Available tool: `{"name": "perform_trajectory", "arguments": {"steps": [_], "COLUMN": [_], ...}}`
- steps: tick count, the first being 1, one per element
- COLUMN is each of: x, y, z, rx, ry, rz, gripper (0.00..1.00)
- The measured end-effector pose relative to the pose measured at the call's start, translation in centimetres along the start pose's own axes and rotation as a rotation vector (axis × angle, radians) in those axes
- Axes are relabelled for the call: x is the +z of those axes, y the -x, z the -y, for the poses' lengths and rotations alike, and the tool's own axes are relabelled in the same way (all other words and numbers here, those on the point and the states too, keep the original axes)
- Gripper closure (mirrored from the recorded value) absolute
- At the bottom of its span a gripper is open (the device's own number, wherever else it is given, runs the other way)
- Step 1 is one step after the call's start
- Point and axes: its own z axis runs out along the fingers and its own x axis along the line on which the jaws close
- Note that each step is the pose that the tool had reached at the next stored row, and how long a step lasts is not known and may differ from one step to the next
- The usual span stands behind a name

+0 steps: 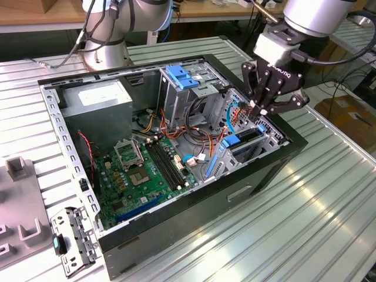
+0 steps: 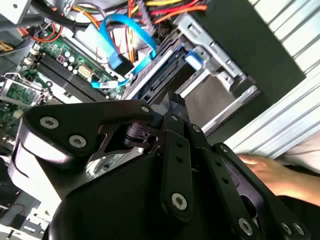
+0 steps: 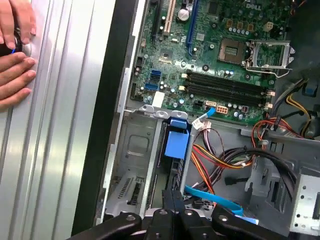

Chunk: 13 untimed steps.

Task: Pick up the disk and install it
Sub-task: 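Insert the first disk wire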

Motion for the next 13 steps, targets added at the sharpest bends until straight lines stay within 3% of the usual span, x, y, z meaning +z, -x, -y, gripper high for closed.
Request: {"name": "perform_trajectory", "arguments": {"steps": [1,2,7,9,13], "x": [0.01,0.01,0.01,0.01,-0.11], "y": [-0.27,-0.30,-0.35,-0.36,-0.36], "z": [1.90,2.18,3.43,3.45,3.46], "rx": [-0.020,-0.022,-0.039,-0.049,-0.109], "ry": [-0.0003,-0.0003,-0.0004,-0.0006,-0.0013], "rz": [0.0001,0.0001,0.0001,0.0001,0.0002], "gripper": [0.89,0.89,0.89,0.89,0.89]}}
